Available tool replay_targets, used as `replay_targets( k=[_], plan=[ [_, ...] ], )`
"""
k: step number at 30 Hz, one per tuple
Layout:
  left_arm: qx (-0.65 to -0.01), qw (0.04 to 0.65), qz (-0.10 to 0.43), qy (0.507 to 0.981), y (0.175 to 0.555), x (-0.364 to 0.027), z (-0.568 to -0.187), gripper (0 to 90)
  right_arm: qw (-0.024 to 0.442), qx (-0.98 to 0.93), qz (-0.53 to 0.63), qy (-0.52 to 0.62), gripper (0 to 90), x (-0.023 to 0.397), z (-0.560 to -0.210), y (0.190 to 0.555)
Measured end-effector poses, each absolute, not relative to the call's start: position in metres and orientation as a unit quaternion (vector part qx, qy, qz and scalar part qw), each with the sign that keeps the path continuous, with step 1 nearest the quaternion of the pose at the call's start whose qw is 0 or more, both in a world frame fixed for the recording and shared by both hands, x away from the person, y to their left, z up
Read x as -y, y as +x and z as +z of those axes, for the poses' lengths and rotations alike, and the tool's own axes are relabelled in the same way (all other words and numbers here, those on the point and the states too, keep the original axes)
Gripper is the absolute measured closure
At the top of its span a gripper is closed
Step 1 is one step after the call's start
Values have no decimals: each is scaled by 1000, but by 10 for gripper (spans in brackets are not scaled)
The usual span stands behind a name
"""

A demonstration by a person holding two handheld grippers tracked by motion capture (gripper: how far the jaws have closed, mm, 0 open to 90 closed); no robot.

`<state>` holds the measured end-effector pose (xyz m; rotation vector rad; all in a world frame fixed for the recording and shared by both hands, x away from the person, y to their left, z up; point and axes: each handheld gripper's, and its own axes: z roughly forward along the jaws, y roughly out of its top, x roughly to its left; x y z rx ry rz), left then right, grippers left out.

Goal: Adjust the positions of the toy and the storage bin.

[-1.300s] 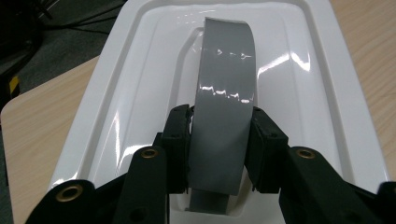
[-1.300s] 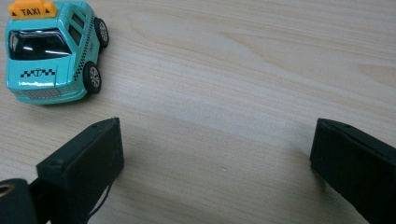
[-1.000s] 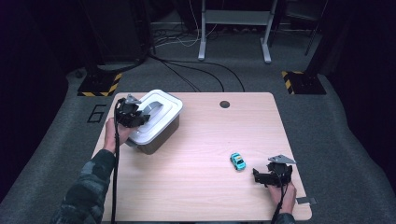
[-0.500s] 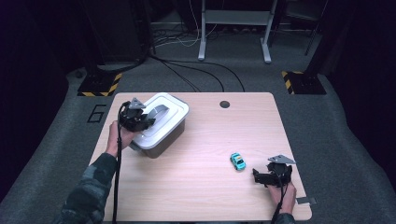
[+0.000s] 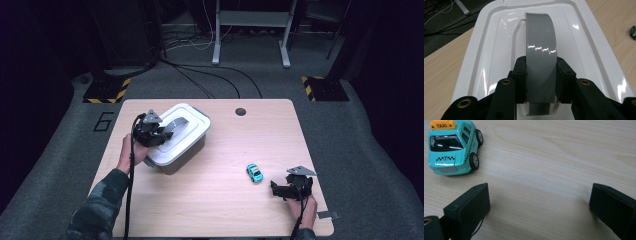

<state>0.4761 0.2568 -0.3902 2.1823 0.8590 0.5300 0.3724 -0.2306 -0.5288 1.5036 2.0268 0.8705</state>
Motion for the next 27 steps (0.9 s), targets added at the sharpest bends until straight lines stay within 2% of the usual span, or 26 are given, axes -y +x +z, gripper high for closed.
replay_targets(
  k=[27],
  plan=[
    [-297, 376, 186, 858, 440, -220, -392, 665, 234, -738, 317, 548, 27, 231, -529, 372]
  ],
)
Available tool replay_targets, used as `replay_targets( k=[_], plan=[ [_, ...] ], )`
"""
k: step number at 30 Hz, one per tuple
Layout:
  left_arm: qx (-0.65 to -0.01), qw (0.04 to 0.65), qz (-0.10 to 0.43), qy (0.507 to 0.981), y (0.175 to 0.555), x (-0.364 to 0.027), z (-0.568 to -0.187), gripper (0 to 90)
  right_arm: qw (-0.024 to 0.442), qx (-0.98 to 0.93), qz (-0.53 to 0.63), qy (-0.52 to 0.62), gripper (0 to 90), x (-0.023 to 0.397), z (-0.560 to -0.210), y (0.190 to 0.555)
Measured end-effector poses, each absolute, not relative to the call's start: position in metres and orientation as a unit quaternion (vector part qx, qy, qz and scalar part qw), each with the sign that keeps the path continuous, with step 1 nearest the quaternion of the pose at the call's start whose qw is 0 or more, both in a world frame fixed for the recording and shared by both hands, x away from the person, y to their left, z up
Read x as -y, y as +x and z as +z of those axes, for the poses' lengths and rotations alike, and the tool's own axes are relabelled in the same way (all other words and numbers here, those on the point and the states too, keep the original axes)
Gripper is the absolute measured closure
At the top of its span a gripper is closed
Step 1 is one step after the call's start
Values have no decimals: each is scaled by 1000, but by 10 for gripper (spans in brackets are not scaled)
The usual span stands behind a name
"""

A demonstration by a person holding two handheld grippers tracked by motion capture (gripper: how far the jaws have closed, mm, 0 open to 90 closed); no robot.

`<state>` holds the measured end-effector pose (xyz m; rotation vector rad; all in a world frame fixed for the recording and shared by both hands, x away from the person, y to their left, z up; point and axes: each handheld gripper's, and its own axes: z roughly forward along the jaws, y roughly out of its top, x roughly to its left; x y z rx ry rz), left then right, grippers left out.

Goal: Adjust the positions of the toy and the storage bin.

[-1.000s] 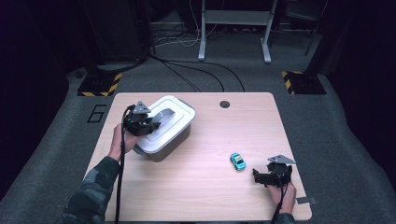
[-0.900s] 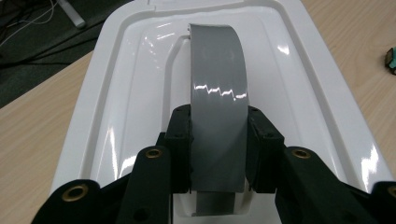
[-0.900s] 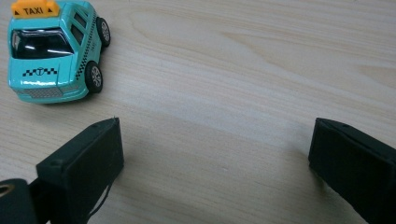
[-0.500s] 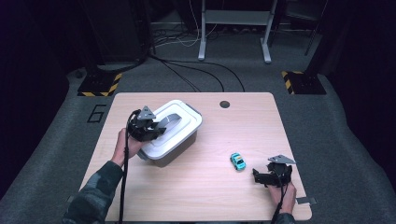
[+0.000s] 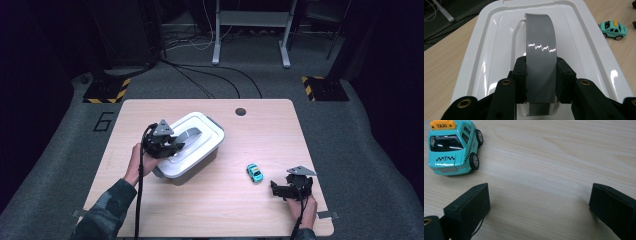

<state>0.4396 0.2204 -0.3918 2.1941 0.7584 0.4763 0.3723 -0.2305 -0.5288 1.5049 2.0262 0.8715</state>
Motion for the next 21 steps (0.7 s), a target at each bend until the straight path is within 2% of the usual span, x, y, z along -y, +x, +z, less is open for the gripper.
replay_targets(
  k=[21],
  plan=[
    [-284, 393, 169, 858, 429, -190, -393, 665, 233, -738, 319, 547, 30, 231, -529, 372]
  ],
)
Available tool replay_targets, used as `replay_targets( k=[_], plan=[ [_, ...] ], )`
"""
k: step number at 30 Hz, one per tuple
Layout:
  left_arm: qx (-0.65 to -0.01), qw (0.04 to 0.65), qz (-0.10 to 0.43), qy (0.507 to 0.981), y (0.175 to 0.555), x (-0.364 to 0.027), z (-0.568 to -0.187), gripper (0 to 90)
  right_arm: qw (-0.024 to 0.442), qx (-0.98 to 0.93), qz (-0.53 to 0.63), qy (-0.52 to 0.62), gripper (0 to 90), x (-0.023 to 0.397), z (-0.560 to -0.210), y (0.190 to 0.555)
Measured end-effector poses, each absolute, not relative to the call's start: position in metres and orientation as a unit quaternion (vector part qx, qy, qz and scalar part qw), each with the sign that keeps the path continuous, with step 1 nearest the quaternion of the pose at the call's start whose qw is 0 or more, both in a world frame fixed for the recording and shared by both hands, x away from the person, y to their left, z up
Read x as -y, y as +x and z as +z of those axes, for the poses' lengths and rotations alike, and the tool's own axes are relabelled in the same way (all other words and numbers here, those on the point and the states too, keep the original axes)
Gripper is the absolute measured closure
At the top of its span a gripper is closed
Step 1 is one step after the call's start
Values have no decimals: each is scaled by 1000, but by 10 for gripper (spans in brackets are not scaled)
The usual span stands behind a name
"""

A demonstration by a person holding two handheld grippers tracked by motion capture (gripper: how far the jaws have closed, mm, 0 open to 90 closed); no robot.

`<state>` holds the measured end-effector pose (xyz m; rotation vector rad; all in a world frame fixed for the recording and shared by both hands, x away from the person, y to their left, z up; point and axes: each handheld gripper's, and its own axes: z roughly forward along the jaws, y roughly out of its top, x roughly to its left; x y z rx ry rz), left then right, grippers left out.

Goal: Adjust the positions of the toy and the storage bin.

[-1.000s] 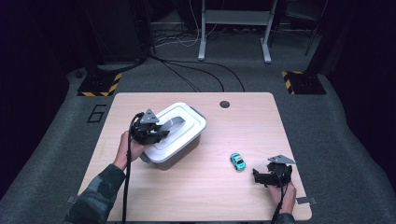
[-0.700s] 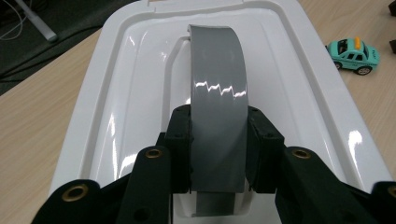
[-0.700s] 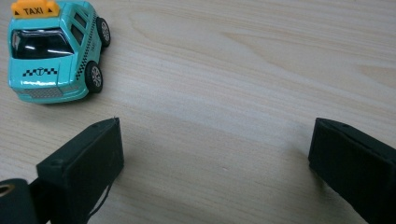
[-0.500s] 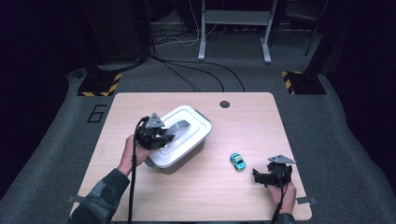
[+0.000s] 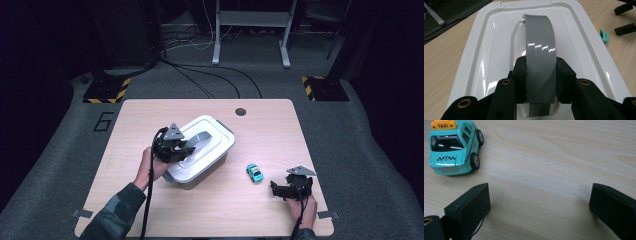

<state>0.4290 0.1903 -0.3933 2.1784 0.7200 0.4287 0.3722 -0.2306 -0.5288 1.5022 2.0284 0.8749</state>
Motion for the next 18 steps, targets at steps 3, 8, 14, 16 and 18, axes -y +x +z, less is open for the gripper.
replay_targets(
  k=[3, 8, 14, 16, 18],
  plan=[
    [-283, 398, 162, 858, 427, -183, -394, 665, 233, -739, 319, 546, 30, 231, -529, 372],
    [-283, 401, 159, 857, 424, -176, -394, 665, 232, -738, 320, 547, 31, 230, -529, 372],
    [-282, 403, 158, 856, 422, -171, -394, 665, 232, -738, 320, 546, 31, 230, -529, 372],
    [-281, 403, 157, 857, 422, -169, -394, 665, 232, -738, 320, 546, 31, 230, -529, 372],
    [-280, 401, 157, 858, 421, -167, -394, 665, 232, -738, 320, 546, 31, 230, -529, 372]
  ],
)
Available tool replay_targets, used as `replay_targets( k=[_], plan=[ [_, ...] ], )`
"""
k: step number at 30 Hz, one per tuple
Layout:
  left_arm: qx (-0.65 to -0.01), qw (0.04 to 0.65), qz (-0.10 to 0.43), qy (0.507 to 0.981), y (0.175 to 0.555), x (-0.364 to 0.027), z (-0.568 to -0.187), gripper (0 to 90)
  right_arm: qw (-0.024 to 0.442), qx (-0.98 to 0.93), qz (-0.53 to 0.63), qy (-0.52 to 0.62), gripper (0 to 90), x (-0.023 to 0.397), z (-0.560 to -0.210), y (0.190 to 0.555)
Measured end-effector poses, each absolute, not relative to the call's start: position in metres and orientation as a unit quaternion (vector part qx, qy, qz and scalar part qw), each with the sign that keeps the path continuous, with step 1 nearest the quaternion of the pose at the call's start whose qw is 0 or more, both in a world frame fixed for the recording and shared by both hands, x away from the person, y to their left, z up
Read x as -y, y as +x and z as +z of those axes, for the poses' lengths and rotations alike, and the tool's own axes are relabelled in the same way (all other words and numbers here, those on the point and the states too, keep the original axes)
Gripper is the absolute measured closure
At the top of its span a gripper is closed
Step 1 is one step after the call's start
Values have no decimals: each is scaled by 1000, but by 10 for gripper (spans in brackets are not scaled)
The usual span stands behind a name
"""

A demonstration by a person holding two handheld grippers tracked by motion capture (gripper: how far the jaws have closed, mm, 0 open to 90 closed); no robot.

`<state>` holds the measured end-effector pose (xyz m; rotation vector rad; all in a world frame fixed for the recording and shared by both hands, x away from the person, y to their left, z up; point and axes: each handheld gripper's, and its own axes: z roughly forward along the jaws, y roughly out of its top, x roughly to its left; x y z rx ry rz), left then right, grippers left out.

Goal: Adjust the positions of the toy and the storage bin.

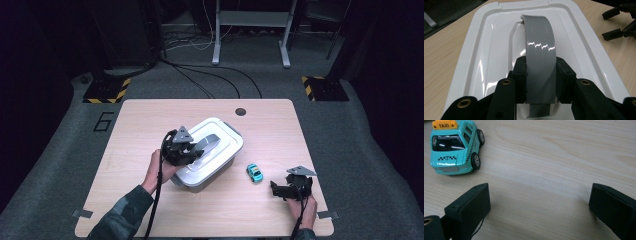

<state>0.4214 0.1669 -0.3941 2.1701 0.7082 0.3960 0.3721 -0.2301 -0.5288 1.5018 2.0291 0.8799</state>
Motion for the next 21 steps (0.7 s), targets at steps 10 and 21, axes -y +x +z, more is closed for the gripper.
replay_targets(
  k=[10, 21],
  plan=[
    [-306, 391, 168, 852, 427, -164, -383, 473, 232, -739, 319, 547, 31, 230, -529, 372],
    [-303, 376, 181, 857, 432, -149, -378, 496, 234, -738, 319, 547, 34, 230, -529, 372]
  ],
)
